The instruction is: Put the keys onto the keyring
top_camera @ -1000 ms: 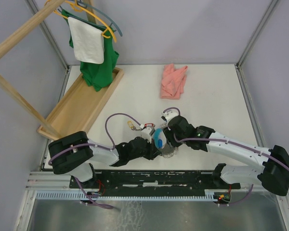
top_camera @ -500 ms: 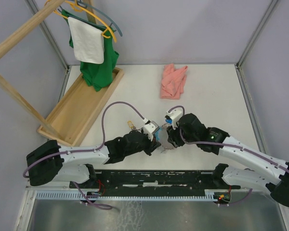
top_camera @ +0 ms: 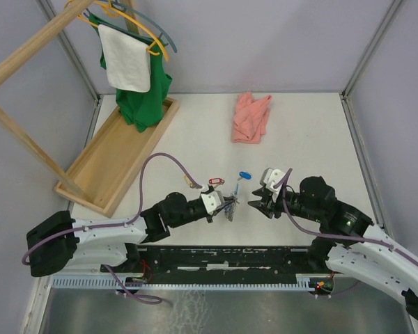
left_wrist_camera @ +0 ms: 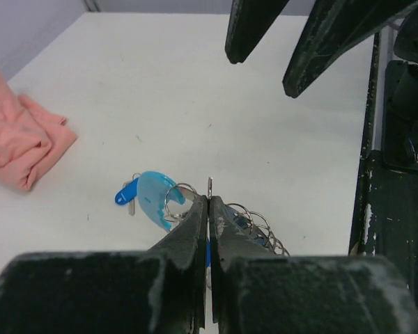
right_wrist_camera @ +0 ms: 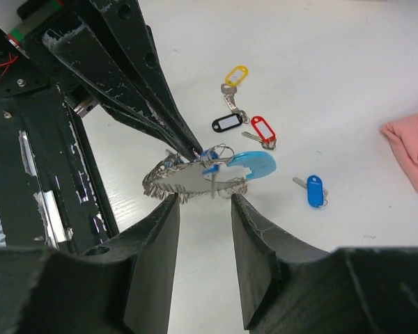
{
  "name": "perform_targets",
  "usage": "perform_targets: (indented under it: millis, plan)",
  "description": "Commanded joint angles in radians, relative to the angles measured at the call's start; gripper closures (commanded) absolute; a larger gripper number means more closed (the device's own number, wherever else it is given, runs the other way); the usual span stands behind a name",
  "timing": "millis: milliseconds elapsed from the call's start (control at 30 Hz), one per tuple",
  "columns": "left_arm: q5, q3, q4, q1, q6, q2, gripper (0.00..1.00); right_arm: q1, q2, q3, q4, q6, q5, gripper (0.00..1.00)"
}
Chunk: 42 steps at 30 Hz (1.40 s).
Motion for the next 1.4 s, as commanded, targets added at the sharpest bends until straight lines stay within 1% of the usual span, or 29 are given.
perform_targets:
  millis: [0,200,333,567,767,933,1167,1367]
  plan:
    - [0.136,-0.036,0.293,0.011,0.136,0.049,0.97,-0.005,-0.032,-0.049,0.079,-0.107,-0.066,0.57]
    - [0.25,-0.041,0.367,0.052,0.146,0.108,0.97,-0.005,-0.004,-0.079,0.097,-0.141,-0.13,0.57]
    - [0.353,-0.063,0.432,0.116,0.094,0.11,0.97,-0.005,0.024,-0.083,0.099,-0.159,-0.156,0.57]
    - [0.441,-0.083,0.422,0.17,0.073,0.088,0.97,-0.005,0.051,-0.073,0.135,-0.186,-0.181,0.58]
    - [0.468,-0.092,0.396,0.193,0.069,0.065,0.97,-0.007,0.078,-0.05,0.137,-0.233,-0.146,0.62]
    - [0.486,-0.089,0.391,0.198,0.065,0.049,0.97,-0.009,0.124,-0.041,0.156,-0.25,-0.16,0.64]
    - [0.489,-0.09,0.383,0.198,0.058,0.032,0.97,-0.009,0.16,-0.03,0.218,-0.274,-0.175,0.65]
    - [0.496,-0.088,0.379,0.199,0.051,0.031,0.97,-0.009,0.178,-0.021,0.216,-0.285,-0.208,0.66]
